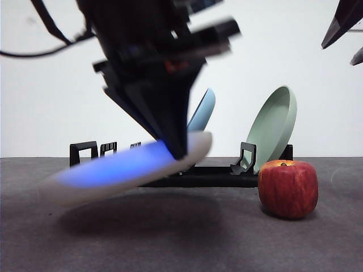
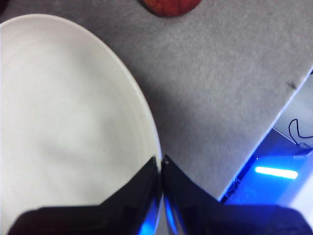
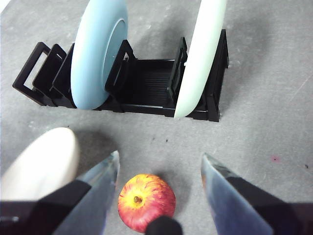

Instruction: Take the yellow plate from the plate rack,put the plate on the table,take the apple from the table,put the apple in the plate

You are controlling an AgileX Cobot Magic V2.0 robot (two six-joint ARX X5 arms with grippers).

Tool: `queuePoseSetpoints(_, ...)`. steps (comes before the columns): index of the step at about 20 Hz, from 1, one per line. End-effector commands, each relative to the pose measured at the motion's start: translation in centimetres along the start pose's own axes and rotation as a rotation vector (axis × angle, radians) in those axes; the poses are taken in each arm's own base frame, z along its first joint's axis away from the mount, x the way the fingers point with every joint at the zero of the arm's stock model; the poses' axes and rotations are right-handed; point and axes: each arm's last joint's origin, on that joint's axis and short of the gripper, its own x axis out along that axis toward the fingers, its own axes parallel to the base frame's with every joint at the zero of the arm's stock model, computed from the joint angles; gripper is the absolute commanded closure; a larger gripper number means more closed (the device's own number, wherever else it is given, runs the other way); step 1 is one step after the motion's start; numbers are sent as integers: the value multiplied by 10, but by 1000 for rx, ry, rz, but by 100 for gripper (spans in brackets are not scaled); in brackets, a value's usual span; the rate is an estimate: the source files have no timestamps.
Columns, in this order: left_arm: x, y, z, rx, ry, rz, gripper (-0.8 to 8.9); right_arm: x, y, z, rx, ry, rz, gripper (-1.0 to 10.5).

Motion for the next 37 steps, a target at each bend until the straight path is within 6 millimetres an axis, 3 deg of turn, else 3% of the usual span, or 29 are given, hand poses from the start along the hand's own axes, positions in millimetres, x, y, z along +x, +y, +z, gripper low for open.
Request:
queuePoseSetpoints(1, 19, -5, 0, 13, 19, 7, 822, 0, 0, 1, 0, -4, -1, 663)
queuePoseSetpoints(5, 48, -10, -1, 27, 64, 14, 822, 0, 0, 0, 2, 2, -2, 663)
queuePoseSetpoints(9, 62, -12, -6, 53, 119, 15, 800, 0, 0, -2, 9, 19, -2, 663)
queuePoseSetpoints(12, 60, -12, -4, 40, 101, 15, 519, 0, 0, -2, 7, 20, -2, 662)
queuePoseSetpoints(14, 51, -10, 1, 32, 67, 13, 491, 0, 2, -2, -25, 27, 7, 653)
queuePoseSetpoints(16, 31, -8, 11, 18, -5, 3, 491, 1, 7, -2, -44, 33, 27, 644)
queuePoseSetpoints(18, 0, -5, 22, -1, -112, -11, 492, -1, 16, 2, -69, 34, 47, 492)
queuePoseSetpoints(22, -85, 15, 36, -66, -385, -12, 494, -7, 36, 15, -129, 39, 36, 435)
queuePoseSetpoints(25, -150, 37, 31, -133, -586, 83, 495, -2, 51, 25, -174, 149, 2, 433)
queuePoseSetpoints(28, -202, 59, 17, -187, -728, 219, 495, 18, 66, 28, -230, 231, -45, 432)
queuePoseSetpoints(32, -241, 77, -11, -259, -812, 362, 499, 55, 78, 18, -286, 351, -81, 413)
queuePoseSetpoints(34, -252, 82, -24, -286, -816, 410, 499, 76, 80, 11, -304, 415, -103, 320)
queuePoseSetpoints(37, -257, 84, -35, -287, -799, 428, 499, 108, 77, 0, -302, 512, -115, 316)
